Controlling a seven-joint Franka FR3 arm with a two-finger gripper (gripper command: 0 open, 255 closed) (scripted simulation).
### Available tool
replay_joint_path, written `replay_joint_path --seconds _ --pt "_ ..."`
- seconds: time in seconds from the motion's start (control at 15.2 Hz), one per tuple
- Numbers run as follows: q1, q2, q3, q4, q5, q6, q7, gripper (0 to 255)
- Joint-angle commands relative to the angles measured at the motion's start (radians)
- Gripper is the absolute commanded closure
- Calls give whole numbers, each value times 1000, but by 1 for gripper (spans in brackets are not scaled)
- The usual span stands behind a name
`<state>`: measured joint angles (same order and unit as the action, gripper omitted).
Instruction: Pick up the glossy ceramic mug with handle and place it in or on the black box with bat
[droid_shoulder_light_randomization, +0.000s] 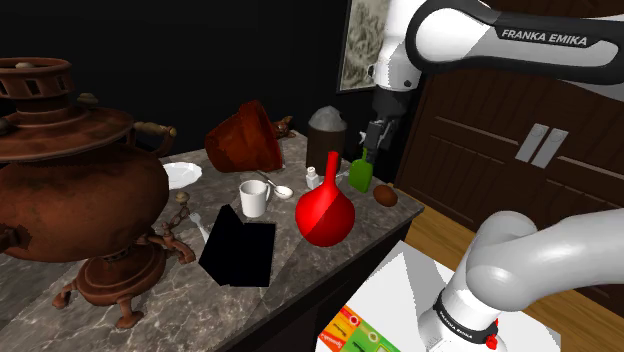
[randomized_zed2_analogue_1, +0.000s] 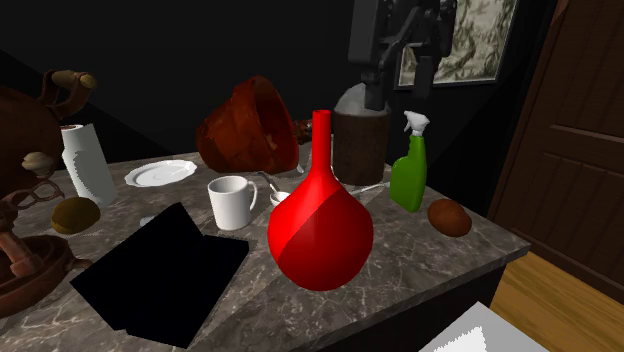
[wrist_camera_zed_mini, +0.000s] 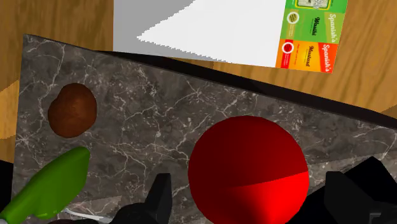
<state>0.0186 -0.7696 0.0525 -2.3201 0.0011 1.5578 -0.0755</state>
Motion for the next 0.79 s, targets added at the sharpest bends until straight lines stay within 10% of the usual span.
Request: replay_joint_path --seconds 0.0,0.73 --pt "0 0 0 0 0 0 0 0" --pt "6 365 103 95 21 262 127 0"
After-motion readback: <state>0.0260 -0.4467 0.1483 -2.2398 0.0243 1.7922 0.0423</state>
